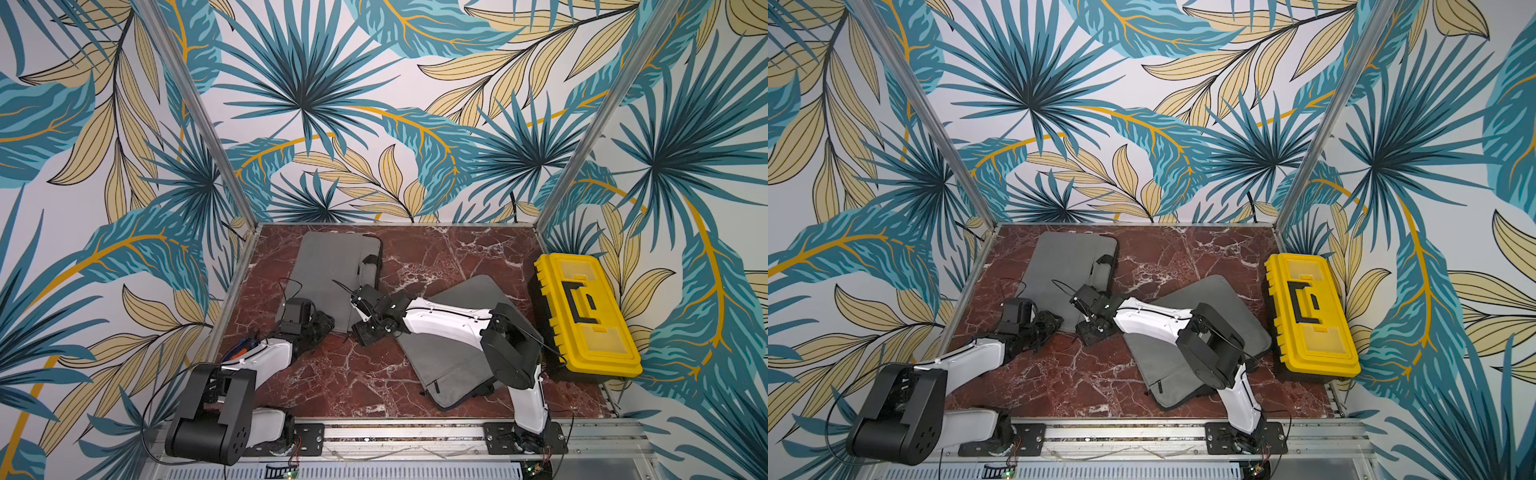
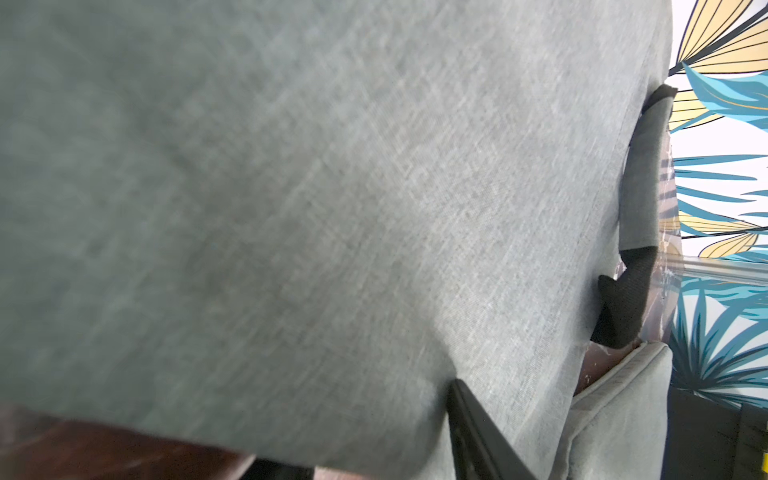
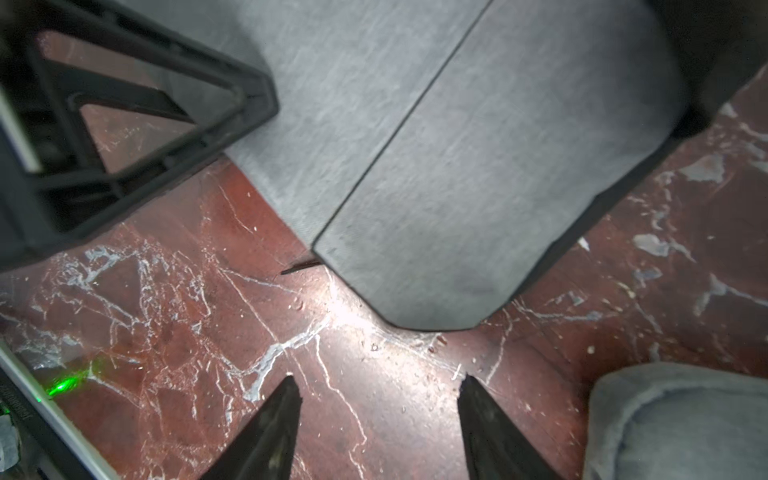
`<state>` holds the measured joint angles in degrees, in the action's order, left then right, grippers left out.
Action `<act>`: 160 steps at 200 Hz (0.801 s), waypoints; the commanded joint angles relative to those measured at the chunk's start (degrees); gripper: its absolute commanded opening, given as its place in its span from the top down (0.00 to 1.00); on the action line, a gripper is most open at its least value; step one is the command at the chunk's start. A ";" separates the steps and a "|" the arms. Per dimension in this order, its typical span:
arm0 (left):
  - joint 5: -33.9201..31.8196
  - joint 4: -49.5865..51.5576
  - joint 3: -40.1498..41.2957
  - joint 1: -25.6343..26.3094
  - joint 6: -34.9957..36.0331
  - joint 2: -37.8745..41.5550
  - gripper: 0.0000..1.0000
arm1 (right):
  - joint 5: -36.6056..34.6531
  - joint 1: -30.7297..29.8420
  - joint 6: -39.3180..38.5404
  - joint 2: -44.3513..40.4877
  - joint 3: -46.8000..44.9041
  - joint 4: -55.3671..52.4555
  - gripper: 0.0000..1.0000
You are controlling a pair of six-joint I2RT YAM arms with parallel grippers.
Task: Open the zippered laptop bag and take out the laptop
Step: Move the zippered laptop bag to the center of the board.
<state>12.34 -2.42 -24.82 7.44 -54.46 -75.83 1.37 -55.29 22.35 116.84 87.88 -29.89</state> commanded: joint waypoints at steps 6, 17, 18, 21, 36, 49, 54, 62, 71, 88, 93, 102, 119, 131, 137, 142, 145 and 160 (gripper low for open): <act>0.49 -2.09 -1.88 1.19 -1.49 -2.82 0.53 | -0.41 -0.13 -0.63 1.11 0.53 -1.87 0.39; 0.43 -3.15 -2.07 1.42 -1.91 -3.46 0.54 | -0.59 -0.09 -0.49 1.44 0.84 -2.16 0.40; 0.46 -3.22 -2.12 1.43 -1.94 -3.54 0.54 | -0.58 -0.09 -0.47 1.54 0.87 -2.22 0.40; 0.45 -3.44 -2.20 1.42 -2.04 -3.73 0.54 | -0.55 -0.08 -0.53 1.69 1.03 -2.38 0.40; -0.17 -3.61 -2.85 1.43 -2.14 -4.30 0.54 | -0.85 0.09 -0.47 2.88 3.04 -4.78 0.41; -0.42 -3.94 -3.42 1.43 -2.14 -4.79 0.54 | -0.77 0.07 -0.53 3.97 4.28 -5.89 0.43; -0.42 -4.08 -3.55 1.43 -2.23 -4.91 0.54 | -0.56 0.17 -0.55 4.32 4.70 -6.11 0.44; -0.42 -4.40 -3.71 1.42 -2.31 -5.07 0.55 | -0.41 0.18 -0.64 4.81 5.21 -6.61 0.46; -0.39 -4.39 -3.92 1.43 -2.41 -5.36 0.55 | -0.36 0.28 -0.68 5.21 5.63 -6.90 0.48; -0.43 -4.37 -3.92 1.43 -2.41 -5.17 0.55 | -0.68 0.47 -0.49 5.64 6.00 -7.37 0.52; -0.59 -4.37 -3.84 1.41 -2.41 -5.05 0.55 | -0.62 0.66 -0.40 5.79 5.99 -7.25 0.53; -0.73 -4.42 -3.62 1.39 -2.49 -4.81 0.55 | -0.34 0.88 -0.20 5.92 5.99 -7.20 0.53; -1.09 -4.39 -3.40 1.41 -2.57 -4.17 0.55 | 0.22 1.26 0.06 6.38 6.08 -7.02 0.53; -1.27 -4.40 -3.14 1.43 -2.54 -3.89 0.55 | 0.71 1.32 -0.02 6.55 6.25 -6.92 0.53; -1.40 -4.44 -2.98 1.43 -2.53 -3.65 0.55 | 0.82 1.23 -0.02 6.72 6.33 -6.89 0.53; -1.50 -4.43 -2.87 1.43 -2.52 -3.62 0.55 | 0.97 1.39 -0.08 6.78 6.42 -6.93 0.53; -1.50 -4.42 -2.87 1.43 -2.57 -3.58 0.55 | 1.01 1.45 -0.12 6.82 6.51 -6.93 0.53; -1.51 -4.36 -2.79 1.43 -2.58 -3.61 0.55 | 0.85 1.48 -0.08 7.22 6.78 -7.00 0.52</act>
<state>12.56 -6.66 -26.74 8.60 -57.25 -80.09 1.67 -53.89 22.04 122.13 93.65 -35.73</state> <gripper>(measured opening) 0.452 0.474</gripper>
